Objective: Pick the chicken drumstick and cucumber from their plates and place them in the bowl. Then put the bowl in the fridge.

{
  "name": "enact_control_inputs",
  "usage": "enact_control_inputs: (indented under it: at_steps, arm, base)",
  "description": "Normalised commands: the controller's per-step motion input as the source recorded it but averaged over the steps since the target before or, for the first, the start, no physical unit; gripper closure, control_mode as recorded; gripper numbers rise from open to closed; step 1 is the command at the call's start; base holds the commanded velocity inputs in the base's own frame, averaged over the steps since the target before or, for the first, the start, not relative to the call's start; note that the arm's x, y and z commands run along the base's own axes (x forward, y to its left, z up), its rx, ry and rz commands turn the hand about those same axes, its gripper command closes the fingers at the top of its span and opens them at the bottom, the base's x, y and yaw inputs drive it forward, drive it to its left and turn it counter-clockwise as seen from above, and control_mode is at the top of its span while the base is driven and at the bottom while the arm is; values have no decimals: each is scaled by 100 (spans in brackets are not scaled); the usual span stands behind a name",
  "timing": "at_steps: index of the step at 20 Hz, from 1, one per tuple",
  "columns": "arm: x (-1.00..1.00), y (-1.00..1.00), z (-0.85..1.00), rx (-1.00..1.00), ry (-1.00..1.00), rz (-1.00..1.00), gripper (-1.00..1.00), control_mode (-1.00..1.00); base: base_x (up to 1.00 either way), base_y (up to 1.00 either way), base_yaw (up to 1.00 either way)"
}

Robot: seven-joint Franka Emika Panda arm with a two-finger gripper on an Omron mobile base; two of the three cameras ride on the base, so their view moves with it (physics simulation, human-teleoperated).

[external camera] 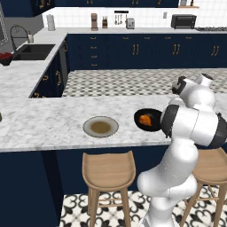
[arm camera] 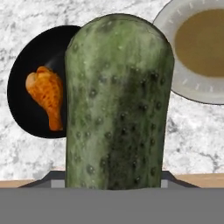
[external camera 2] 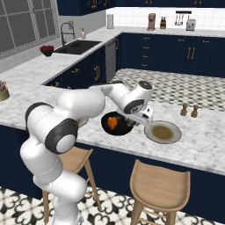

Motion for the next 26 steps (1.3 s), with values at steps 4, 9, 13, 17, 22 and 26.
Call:
enact_control_inputs:
  at_steps: [4, 9, 13, 17, 22, 26]
  arm:
    - [12, 68, -3, -10, 3, 0, 100, -100]
    - [27, 54, -5, -13, 2, 0, 100, -100]
    - [50, 33, -21, -9, 2, 0, 100, -100]
    - [46, 13, -18, -1, 1, 0, 100, -100]
    - [24, 1, -13, 0, 1, 0, 100, -100]
    - [6, 0, -34, 0, 4, 0, 100, -100]
  base:
    - [0, 0, 0]
    - [0, 0, 0]
    - [0, 0, 0]
    - [0, 0, 0]
    - [0, 0, 0]
    - [0, 0, 0]
